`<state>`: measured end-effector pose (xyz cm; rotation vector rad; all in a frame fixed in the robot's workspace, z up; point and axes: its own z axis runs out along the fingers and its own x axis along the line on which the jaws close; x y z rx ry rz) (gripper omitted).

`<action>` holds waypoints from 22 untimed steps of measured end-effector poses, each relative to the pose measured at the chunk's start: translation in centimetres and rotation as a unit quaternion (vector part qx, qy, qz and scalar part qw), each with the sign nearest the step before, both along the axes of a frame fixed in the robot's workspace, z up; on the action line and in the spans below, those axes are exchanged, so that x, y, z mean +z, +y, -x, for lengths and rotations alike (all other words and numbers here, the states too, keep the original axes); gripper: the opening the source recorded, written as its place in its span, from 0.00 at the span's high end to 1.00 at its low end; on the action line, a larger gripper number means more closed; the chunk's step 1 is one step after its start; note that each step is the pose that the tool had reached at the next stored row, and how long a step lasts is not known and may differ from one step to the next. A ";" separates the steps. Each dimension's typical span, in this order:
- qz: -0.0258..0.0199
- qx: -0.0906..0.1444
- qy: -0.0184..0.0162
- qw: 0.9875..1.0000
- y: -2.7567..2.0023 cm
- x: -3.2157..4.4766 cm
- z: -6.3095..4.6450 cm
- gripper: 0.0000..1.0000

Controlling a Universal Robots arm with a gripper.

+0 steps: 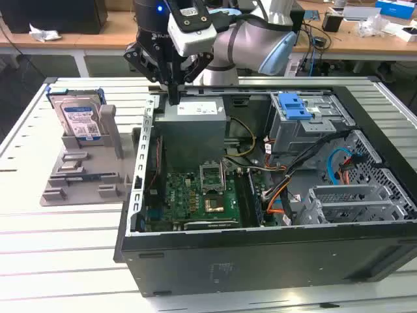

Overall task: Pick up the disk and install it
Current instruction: 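Reach for the disk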

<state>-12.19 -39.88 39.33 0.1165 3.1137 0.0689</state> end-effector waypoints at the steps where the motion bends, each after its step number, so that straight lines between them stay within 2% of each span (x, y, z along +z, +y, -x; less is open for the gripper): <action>1: 0.000 0.000 0.000 1.000 0.00 0.00 0.3 0.89; 3: 0.000 0.000 0.000 1.000 0.00 0.00 1.8 0.89; 15: 0.000 0.000 0.000 1.000 0.00 0.00 4.5 0.89; 17: 0.000 0.000 0.000 1.000 0.00 -0.01 5.6 0.89; 22: 0.000 0.000 0.000 1.000 0.00 -0.03 6.7 0.89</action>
